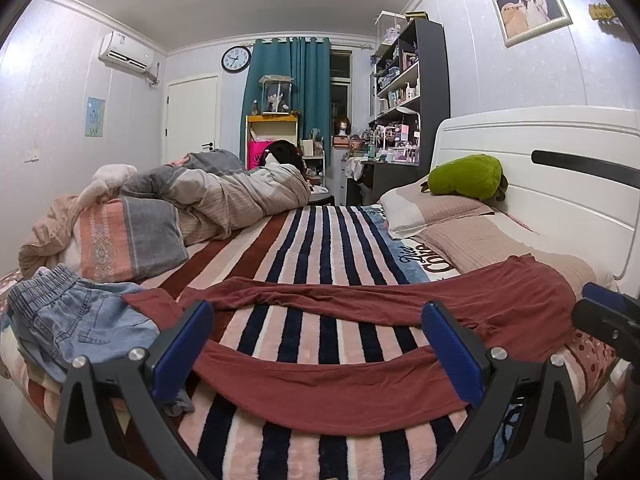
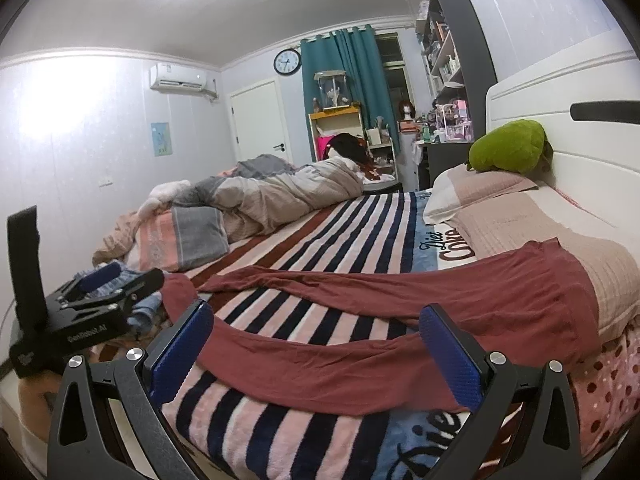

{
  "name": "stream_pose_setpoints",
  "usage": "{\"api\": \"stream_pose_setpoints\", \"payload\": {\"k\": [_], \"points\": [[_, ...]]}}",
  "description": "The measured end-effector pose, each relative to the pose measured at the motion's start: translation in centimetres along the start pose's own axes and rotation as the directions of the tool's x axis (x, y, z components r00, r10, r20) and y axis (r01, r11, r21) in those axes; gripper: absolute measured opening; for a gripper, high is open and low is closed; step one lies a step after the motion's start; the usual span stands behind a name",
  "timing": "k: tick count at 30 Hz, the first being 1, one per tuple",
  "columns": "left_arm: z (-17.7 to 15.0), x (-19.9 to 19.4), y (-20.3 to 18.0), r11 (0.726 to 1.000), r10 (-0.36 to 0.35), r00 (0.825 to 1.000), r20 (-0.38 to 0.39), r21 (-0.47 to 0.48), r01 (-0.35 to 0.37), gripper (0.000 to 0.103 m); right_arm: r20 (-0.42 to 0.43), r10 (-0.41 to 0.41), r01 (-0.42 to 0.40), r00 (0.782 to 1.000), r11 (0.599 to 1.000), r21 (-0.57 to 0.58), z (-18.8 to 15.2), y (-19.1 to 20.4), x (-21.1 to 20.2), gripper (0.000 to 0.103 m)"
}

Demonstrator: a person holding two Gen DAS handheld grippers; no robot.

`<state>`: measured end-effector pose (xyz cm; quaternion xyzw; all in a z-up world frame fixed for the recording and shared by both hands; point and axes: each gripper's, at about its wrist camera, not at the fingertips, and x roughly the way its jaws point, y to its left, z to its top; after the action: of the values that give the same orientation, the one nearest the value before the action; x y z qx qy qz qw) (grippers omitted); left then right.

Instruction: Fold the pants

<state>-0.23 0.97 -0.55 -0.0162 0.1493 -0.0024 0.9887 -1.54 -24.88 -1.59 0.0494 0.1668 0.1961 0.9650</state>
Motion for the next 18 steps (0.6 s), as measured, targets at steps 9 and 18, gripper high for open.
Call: {"api": "stream_pose_setpoints", "payload": {"k": [9,18], "points": [[-0.7,1.3,3.0,0.998,-0.058,0.996,-0.065,-0.027,0.056,0.102,-0.026,0.041,-0.041,0.999,0.999,-0.003,-0.6,-0.1,1.5,0.103],[-8.2,8.1,8.0,0.976,-0.026,0.953,-0.302,-0.213,-0.042,0.102,-0.186,-0.075,0.103,0.98,0.984,0.146,-5.9,-9.3,2.9,0.103]]}}
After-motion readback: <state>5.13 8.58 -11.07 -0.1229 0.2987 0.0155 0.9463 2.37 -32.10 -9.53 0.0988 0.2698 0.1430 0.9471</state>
